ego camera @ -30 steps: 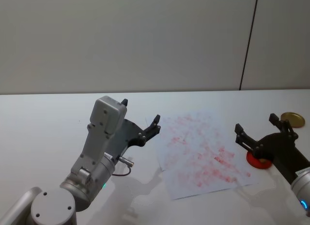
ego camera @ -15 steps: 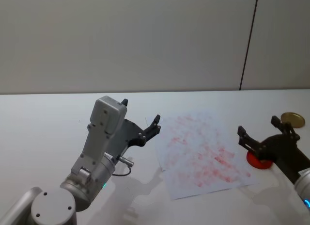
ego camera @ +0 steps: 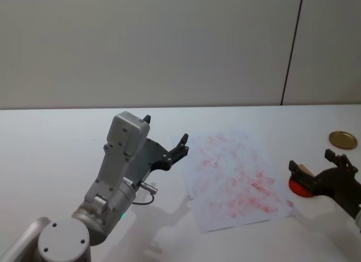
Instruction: Use the one hand to pick up the stamp and affix it onto the A4 paper.
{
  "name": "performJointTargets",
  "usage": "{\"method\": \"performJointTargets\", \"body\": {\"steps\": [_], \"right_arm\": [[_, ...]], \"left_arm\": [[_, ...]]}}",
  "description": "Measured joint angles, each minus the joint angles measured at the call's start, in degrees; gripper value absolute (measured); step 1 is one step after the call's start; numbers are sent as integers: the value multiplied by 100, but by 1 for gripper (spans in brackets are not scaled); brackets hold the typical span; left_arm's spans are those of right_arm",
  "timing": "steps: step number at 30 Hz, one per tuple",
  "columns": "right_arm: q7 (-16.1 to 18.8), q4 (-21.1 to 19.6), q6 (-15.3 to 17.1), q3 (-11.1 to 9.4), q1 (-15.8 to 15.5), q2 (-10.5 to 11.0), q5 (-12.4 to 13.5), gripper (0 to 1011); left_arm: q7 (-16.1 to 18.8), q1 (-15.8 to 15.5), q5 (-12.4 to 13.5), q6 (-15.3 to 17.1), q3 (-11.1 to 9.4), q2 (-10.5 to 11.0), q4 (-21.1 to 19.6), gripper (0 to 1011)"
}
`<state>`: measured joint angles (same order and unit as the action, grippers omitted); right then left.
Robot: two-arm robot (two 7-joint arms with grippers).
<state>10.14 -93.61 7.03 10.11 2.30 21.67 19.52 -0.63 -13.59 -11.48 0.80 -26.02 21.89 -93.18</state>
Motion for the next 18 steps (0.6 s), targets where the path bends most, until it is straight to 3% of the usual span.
{"method": "performJointTargets", "body": {"steps": [18], "right_arm": [[328, 698, 195, -24, 323, -7, -147, 1001]], "left_arm": [[0, 0, 0, 0, 0, 0, 0, 993]]}}
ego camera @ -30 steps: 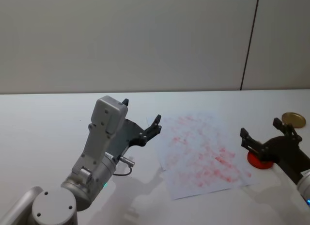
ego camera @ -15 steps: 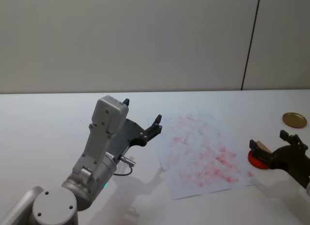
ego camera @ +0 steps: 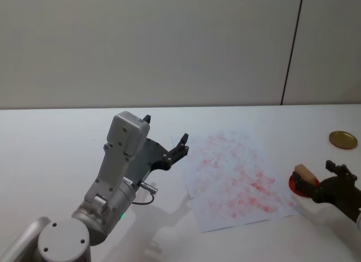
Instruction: Use the one hand to pick up the stamp and affix it onto the A4 paper.
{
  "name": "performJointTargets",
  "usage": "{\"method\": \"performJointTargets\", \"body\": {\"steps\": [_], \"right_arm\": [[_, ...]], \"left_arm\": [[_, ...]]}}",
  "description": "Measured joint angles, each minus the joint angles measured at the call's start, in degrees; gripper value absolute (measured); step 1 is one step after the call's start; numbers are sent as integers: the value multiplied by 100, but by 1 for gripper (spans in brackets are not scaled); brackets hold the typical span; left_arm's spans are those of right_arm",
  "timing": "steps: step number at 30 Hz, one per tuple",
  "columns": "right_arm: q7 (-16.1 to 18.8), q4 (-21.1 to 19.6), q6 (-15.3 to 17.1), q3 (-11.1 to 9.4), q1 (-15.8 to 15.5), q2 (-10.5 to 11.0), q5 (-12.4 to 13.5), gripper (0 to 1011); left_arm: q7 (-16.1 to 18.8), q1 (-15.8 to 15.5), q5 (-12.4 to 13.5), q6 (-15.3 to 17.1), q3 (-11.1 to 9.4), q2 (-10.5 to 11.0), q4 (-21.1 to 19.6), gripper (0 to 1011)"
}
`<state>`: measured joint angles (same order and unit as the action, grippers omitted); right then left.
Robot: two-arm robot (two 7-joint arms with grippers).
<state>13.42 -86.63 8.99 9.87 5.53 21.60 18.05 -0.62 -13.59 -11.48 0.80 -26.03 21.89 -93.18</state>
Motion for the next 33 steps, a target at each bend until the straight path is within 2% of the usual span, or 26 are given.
{"method": "performJointTargets", "body": {"steps": [5, 11, 14, 15, 17, 18, 22, 23, 26, 29, 30, 33], "right_arm": [[63, 154, 43, 24, 76, -25, -77, 994], [105, 275, 86, 46, 144, -52, -144, 884], [118, 333, 100, 58, 178, -67, -178, 780], [122, 356, 102, 64, 190, -74, -191, 780], [124, 390, 103, 72, 206, -86, -212, 686], [124, 401, 103, 73, 210, -89, -216, 686], [123, 446, 97, 85, 226, -105, -242, 566], [123, 459, 90, 89, 231, -109, -250, 487], [121, 481, 71, 94, 239, -115, -264, 426], [121, 490, 48, 99, 242, -120, -282, 306], [120, 491, 37, 100, 242, -121, -289, 306], [118, 492, -16, 108, 244, -123, -327, 224]], "left_arm": [[0, 0, 0, 0, 0, 0, 0, 993], [0, 0, 0, 0, 0, 0, 0, 993], [0, 0, 0, 0, 0, 0, 0, 993], [0, 0, 0, 0, 0, 0, 0, 993], [0, 0, 0, 0, 0, 0, 0, 993], [0, 0, 0, 0, 0, 0, 0, 993], [0, 0, 0, 0, 0, 0, 0, 993], [0, 0, 0, 0, 0, 0, 0, 993], [0, 0, 0, 0, 0, 0, 0, 993], [0, 0, 0, 0, 0, 0, 0, 993], [0, 0, 0, 0, 0, 0, 0, 993], [0, 0, 0, 0, 0, 0, 0, 993]]}}
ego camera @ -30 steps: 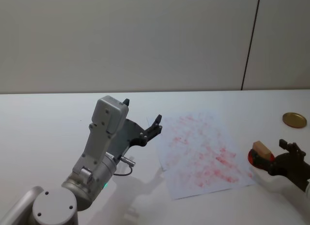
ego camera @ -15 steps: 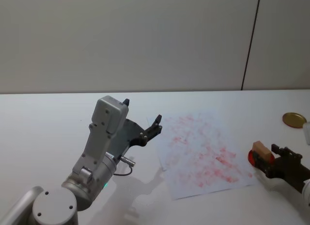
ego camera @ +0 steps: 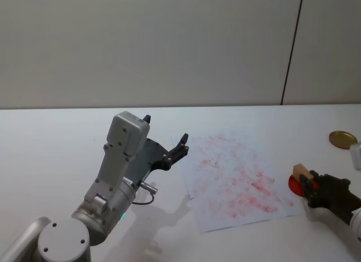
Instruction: Use the one hand to pick up the stamp and affix it onto the A4 paper.
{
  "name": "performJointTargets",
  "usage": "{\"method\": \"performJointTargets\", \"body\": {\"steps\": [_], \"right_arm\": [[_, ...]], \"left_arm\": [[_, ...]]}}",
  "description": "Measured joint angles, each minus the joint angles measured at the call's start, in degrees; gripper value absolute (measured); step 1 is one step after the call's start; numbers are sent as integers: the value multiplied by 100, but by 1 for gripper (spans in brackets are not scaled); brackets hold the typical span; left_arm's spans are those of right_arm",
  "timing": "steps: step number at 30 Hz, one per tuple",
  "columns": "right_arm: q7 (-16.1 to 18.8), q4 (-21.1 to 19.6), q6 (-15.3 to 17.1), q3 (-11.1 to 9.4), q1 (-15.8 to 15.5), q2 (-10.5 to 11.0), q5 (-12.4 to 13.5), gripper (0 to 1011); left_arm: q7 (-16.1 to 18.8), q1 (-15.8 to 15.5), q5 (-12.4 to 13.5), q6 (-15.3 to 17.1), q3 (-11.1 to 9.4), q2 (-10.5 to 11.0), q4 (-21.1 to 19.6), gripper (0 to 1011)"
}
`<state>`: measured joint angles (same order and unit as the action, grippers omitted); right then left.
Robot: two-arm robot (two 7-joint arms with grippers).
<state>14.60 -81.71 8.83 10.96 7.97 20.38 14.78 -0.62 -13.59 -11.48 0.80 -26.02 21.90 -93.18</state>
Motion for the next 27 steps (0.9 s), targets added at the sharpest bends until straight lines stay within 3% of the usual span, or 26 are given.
{"method": "performJointTargets", "body": {"steps": [14, 27], "right_arm": [[153, -249, -371, 81, -11, -30, -256, 216], [397, -554, -109, 226, -66, -130, -150, 216]], "left_arm": [[0, 0, 0, 0, 0, 0, 0, 993], [0, 0, 0, 0, 0, 0, 0, 993]]}}
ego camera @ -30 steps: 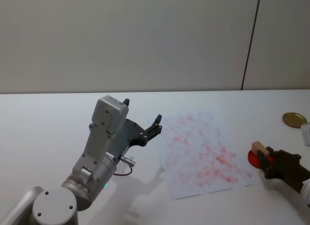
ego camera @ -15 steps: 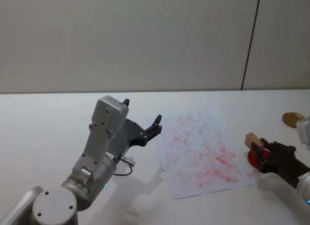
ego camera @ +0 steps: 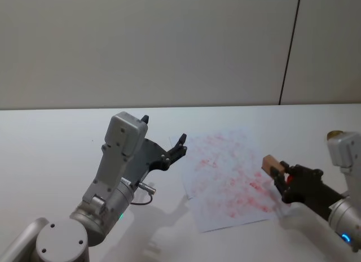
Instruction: Use the one hand to pick up the stamp and affix it onto the A4 paper.
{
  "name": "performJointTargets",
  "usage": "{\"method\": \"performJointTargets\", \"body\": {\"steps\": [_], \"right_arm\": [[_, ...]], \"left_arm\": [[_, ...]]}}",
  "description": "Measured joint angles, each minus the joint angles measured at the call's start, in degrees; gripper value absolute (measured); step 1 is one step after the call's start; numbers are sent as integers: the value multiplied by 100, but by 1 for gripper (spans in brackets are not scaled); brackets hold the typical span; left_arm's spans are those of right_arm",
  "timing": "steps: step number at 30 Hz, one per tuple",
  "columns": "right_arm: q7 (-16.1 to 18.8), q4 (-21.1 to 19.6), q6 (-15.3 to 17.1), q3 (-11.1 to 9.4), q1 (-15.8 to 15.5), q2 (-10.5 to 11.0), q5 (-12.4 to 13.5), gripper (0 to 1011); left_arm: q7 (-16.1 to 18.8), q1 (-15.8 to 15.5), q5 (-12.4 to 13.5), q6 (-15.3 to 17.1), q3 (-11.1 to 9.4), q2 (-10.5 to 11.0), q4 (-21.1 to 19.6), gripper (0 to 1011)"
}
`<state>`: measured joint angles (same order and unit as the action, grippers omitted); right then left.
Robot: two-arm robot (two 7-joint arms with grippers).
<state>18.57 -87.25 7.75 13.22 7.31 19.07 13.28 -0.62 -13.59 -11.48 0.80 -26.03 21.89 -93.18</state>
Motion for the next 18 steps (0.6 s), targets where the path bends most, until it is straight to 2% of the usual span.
{"method": "performJointTargets", "body": {"steps": [18], "right_arm": [[164, -167, 317, 161, -273, -2, 78, 216]], "left_arm": [[0, 0, 0, 0, 0, 0, 0, 993]]}}
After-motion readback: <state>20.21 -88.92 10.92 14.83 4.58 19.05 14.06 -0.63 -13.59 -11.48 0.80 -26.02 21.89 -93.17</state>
